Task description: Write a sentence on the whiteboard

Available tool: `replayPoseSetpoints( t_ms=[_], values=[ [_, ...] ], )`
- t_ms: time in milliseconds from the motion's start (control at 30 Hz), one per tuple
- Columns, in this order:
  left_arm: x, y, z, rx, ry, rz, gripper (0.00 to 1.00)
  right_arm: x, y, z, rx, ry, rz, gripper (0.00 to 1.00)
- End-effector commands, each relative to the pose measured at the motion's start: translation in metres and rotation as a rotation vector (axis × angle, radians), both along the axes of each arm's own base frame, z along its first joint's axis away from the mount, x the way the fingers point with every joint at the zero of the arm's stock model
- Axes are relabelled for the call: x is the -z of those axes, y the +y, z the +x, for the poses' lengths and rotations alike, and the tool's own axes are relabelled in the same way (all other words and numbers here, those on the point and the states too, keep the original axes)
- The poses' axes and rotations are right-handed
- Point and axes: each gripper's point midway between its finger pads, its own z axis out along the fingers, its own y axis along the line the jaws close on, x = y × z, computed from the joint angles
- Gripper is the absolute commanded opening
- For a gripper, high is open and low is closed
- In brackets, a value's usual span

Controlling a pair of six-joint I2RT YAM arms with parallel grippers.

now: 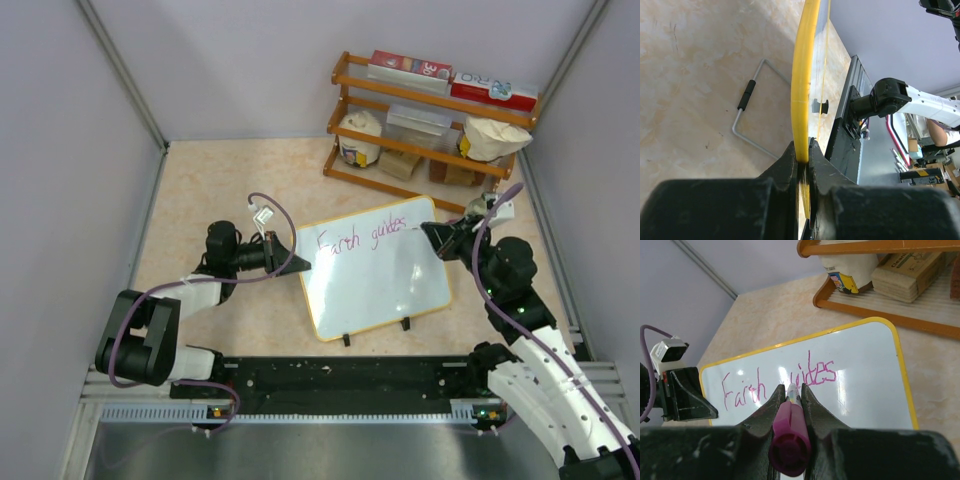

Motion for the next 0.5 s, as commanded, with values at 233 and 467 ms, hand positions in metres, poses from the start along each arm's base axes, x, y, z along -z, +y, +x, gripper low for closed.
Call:
replayPoseSetpoints(
  t_ms=[233,467],
  values=[
    [-0.001,-0.004,0.003,0.017,-0.099,0.020,0.00,0.014,0.006,-0.008,-0.067,0.019,-0.048,0.00],
    [0.002,-0.004,0.004,0.018,-0.092,0.022,0.00,0.019,0.017,-0.010,-0.118,0.034,-0.046,0.00]
  ],
)
